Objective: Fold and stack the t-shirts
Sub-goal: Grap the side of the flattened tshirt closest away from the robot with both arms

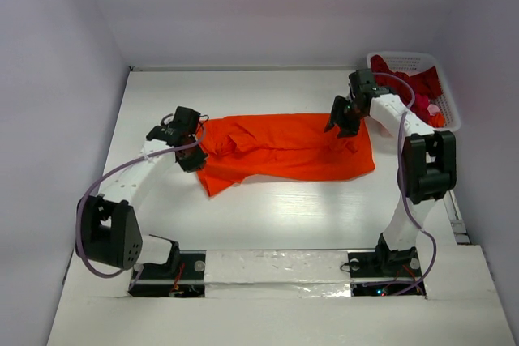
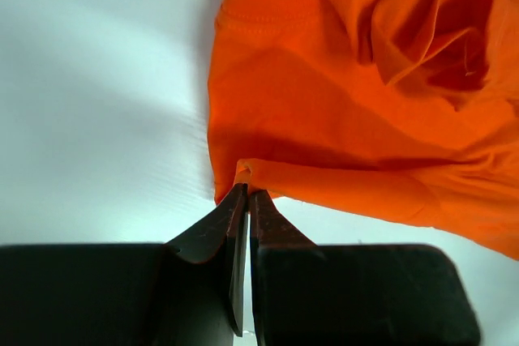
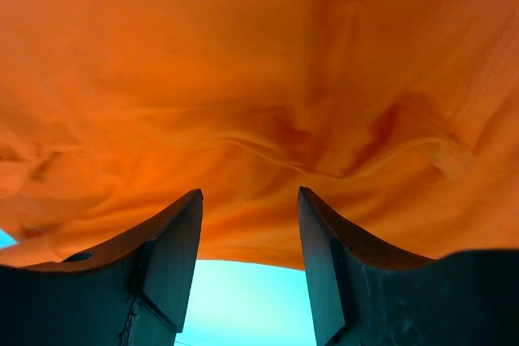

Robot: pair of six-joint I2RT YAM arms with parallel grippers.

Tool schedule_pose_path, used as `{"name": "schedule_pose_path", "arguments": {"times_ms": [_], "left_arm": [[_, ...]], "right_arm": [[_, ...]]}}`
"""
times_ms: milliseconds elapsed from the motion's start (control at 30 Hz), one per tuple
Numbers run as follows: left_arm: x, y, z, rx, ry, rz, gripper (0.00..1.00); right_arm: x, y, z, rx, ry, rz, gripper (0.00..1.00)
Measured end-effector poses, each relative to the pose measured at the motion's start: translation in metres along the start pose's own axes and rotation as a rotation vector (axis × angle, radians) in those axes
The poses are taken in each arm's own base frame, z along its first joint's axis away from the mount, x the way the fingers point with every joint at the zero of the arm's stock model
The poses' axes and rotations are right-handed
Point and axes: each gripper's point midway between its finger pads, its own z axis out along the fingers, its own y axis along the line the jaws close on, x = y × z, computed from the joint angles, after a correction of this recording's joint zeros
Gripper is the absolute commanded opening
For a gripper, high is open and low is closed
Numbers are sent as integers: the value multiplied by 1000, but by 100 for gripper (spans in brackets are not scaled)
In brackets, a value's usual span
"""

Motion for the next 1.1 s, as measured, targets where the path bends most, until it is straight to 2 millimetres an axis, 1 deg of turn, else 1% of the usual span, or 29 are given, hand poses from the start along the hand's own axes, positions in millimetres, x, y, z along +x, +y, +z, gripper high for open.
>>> {"name": "schedule_pose_path", "arguments": {"times_ms": [100,200,333,433,567,600,700,767,900,1100], "left_arm": [[-11,0,0,-2,-11,7,0],[-17,-1,1,-3,-15,14,0],[-22,0,4,-6,-16,19,0],[-24,4,6,-12,-13,19,0],[-27,6,8,-17,-14,16,0],[-28,7,8,-18,-15,13,0],[-28,6,7,-13,-13,12,0],[-28,5,7,-9,-10,15,0],[-27,4,6,-2,-5,19,0],[-31,-1,3,17,-13,29,0]], "right_arm": [[17,-10,4,17,26,6,56],[33,-16,0,23,36,4,56],[51,-16,-9,16,29,-13,56],[69,-14,-13,24,26,-36,56],[89,-22,-19,72,5,-41,47],[91,-25,-19,90,-4,-36,45],[92,-40,-21,163,-49,17,46],[88,-45,-26,189,-88,53,47],[78,-48,-32,220,-158,123,49],[71,-54,-32,243,-191,216,50]]}}
